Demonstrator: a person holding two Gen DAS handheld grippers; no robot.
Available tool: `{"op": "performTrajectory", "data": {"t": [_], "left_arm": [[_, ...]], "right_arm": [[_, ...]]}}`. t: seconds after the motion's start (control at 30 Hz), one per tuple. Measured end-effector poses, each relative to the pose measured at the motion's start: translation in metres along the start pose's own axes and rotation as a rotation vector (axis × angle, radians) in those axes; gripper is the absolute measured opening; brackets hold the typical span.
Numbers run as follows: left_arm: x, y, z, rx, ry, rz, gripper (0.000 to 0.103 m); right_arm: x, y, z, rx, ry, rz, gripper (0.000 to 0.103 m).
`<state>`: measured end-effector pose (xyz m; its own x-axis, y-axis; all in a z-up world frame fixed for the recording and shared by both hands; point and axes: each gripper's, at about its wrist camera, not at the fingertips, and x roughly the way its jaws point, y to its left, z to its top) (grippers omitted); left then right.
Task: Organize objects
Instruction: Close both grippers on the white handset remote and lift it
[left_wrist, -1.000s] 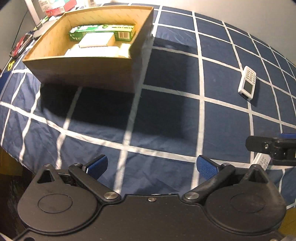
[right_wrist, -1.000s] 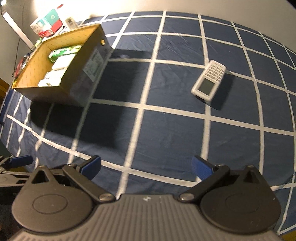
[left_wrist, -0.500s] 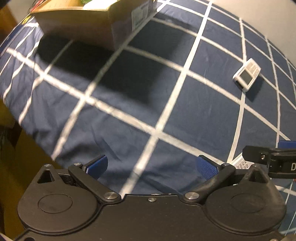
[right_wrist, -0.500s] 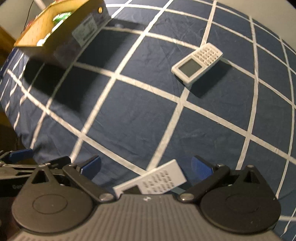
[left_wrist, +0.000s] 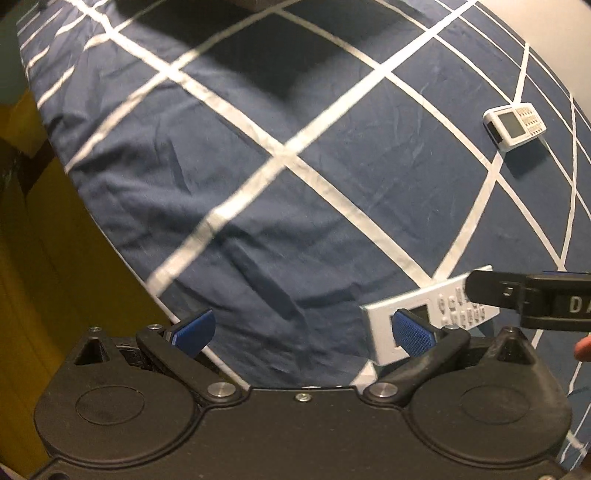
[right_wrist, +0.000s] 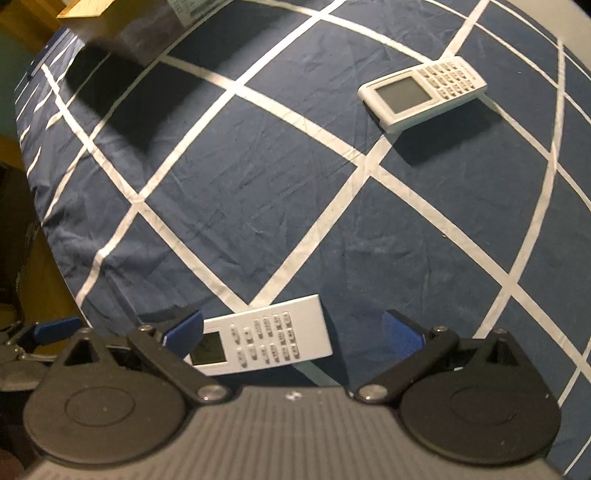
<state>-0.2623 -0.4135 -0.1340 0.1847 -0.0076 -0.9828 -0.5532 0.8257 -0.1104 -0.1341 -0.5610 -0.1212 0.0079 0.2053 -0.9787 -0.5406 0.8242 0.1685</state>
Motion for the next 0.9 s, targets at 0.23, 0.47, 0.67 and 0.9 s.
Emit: {"op": "performTrajectory", "data": {"t": [0.23,0.47,0.67,0.9], "left_arm": [[0.014,-0.012,-0.011,-0.060,0.016,-0.049,0.103],[0.026,-0.024,-0.019,-0.098,0.037,-0.075,0.103],[0.030,-0.031,-0.019,-0.107,0.039,-0.079,0.103],[0.031,-0.036,-0.017,-0.111,0.031,-0.093,0.098]], "right_arm": [[0.013,0.000,0.000,-0.061,0.024,0.018,0.101],[0.024,-0.003,-0.002,-0.095,0.046,0.035,0.099],[0.029,-0.004,-0.002,-0.116,0.059,0.054,0.088],[0.031,-0.002,-0.002,-0.125,0.065,0.071,0.079]]}}
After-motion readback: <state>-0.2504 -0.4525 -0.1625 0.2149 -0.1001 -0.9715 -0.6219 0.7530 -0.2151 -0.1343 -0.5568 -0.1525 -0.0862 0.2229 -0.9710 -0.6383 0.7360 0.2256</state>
